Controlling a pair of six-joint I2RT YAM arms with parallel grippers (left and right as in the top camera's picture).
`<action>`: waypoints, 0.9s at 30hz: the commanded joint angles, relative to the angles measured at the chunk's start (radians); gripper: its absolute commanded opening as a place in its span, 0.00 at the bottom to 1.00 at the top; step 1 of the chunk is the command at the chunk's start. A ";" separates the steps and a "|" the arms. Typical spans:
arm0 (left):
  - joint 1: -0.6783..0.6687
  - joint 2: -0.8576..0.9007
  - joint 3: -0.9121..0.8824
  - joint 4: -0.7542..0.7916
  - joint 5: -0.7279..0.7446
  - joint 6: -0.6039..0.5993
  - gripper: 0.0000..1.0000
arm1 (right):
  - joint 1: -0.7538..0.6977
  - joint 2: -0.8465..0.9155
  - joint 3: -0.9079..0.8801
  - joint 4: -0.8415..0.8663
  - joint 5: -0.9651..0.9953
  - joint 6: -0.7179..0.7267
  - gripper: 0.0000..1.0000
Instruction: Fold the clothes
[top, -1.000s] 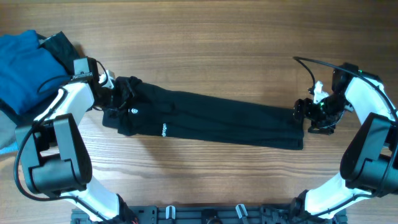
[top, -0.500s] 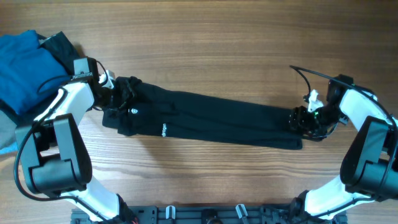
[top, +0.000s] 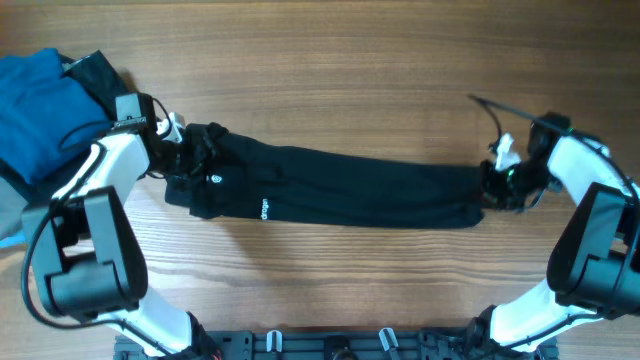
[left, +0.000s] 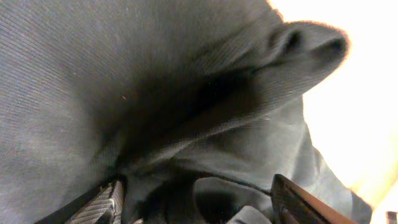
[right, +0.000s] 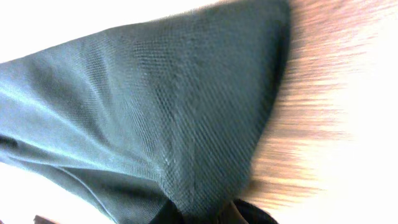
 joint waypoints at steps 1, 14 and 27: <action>0.002 -0.121 0.019 -0.005 0.005 0.015 0.80 | -0.002 0.009 0.187 -0.066 0.205 0.076 0.04; 0.002 -0.150 0.019 -0.118 -0.036 0.016 0.82 | 0.129 0.009 0.349 -0.199 0.240 0.109 0.04; 0.002 -0.150 0.019 -0.152 -0.044 0.031 0.82 | 0.503 0.010 0.336 -0.117 0.217 0.335 0.04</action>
